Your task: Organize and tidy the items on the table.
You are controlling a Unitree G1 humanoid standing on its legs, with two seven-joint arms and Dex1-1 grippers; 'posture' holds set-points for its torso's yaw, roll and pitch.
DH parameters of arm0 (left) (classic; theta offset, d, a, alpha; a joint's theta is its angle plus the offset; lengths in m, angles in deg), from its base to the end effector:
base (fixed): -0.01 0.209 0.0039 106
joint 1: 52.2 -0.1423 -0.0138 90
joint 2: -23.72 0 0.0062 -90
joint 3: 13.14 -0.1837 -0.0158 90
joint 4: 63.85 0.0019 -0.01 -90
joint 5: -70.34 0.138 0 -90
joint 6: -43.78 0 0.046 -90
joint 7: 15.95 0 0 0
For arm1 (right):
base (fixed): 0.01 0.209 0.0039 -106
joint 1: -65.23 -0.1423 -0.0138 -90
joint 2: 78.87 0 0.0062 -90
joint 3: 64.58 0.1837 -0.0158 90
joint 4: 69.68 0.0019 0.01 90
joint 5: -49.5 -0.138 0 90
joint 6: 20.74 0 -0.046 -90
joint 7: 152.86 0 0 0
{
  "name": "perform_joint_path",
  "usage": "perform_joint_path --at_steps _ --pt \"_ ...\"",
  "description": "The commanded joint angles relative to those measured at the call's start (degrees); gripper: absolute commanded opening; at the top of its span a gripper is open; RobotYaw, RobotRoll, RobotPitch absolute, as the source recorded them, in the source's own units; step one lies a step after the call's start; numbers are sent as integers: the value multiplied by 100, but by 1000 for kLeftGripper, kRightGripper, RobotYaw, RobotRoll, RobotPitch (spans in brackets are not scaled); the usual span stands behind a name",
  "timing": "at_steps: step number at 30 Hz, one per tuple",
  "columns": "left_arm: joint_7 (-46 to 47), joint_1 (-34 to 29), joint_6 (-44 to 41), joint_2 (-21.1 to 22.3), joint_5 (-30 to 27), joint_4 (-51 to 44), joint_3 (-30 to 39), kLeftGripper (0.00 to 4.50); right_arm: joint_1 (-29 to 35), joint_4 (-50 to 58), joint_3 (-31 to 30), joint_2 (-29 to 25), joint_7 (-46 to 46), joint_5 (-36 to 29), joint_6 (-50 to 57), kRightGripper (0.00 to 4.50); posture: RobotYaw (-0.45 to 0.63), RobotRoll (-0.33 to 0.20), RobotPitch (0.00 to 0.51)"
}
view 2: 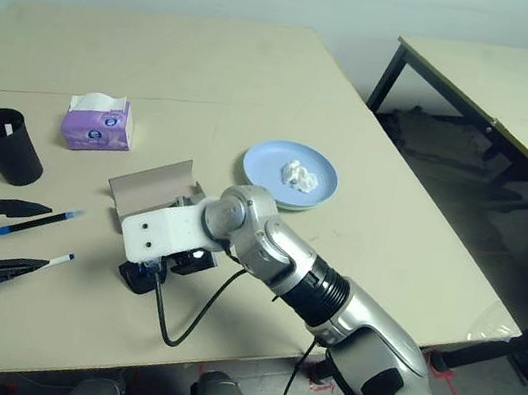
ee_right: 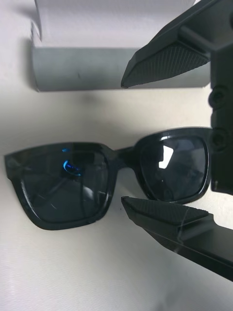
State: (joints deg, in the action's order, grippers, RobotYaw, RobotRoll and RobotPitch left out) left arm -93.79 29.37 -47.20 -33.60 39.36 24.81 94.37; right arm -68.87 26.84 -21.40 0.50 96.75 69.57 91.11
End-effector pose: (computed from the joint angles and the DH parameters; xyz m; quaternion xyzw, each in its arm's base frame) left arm 0.1721 0.3354 0.1350 0.1423 0.0820 -0.5222 0.8368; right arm 0.2614 -0.0618 0.1616 -0.5489 0.1096 0.6507 0.5131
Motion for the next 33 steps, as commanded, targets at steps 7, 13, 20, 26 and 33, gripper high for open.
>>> perform_joint_path --at_steps 7,13,20,26,33 --pt "-99 -203 47 133 160 18 -30 4500 168 -29 -3 55 79 137 -78 3849 -73 0 34" --pt "-158 -246 133 118 228 138 -50 4500 192 -28 36 103 93 143 -67 1650 -79 0 35" --pt "-237 -189 284 51 262 359 -74 4500 257 38 52 54 157 170 -106 153 -82 0 34" --pt "-275 -133 381 6 244 588 -97 4500 25 -60 144 29 192 205 -326 153 -89 0 33" --pt "31 -20 385 -178 202 915 77 4500 -963 -739 516 348 155 67 -612 152 -87 0 25"
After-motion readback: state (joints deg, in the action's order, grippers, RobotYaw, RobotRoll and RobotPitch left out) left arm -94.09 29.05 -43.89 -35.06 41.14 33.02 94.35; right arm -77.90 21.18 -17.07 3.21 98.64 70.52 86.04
